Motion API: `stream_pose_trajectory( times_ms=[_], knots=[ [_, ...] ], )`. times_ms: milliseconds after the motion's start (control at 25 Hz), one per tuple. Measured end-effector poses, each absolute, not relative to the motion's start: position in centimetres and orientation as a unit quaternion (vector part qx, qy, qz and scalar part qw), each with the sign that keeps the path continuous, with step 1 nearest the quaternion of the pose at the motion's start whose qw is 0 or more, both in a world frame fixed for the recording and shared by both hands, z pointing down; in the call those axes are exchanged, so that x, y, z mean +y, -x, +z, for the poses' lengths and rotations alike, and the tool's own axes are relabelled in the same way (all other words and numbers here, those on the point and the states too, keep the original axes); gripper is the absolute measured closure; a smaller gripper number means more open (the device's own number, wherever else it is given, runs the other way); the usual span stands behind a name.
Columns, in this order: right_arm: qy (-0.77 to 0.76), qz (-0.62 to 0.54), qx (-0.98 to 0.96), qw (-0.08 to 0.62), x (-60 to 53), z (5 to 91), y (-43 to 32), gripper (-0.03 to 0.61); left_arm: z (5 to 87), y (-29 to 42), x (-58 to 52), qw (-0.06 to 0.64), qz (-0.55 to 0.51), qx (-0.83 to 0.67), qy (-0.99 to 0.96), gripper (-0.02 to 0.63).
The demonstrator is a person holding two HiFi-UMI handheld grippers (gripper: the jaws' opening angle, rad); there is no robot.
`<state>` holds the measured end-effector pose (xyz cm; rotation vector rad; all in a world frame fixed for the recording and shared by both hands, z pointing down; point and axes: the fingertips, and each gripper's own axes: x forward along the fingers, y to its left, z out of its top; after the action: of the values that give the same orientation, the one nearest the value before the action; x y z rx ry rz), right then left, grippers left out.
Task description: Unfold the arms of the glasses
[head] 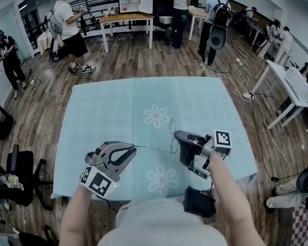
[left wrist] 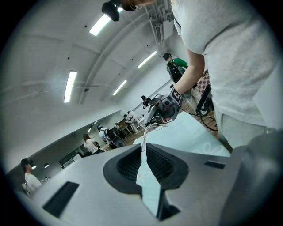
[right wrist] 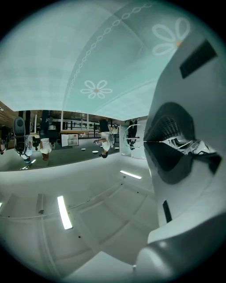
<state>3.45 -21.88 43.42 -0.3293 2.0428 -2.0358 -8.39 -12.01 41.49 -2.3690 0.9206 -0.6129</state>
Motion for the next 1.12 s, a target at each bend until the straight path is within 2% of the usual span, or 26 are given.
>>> stream_pose_trajectory(
  times_ms=[320,480,1120],
  knots=[
    [0.083,-0.691,0.709,0.114,-21.3,42.3,-2.9,0.568,41.4,9.8,-12.8,0.227,-0.202,0.371,0.877,0.567],
    [0.078,-0.689,0.712,0.112,-21.1,42.0,-3.0,0.568,41.4,10.0,-13.1,0.216,-0.201,0.376,0.878,0.477],
    [0.078,-0.691,0.706,0.133,-21.3,41.6,-3.0,0.568,43.7,8.7,-13.4,0.152,-0.174,0.376,0.897,0.477]
  ],
)
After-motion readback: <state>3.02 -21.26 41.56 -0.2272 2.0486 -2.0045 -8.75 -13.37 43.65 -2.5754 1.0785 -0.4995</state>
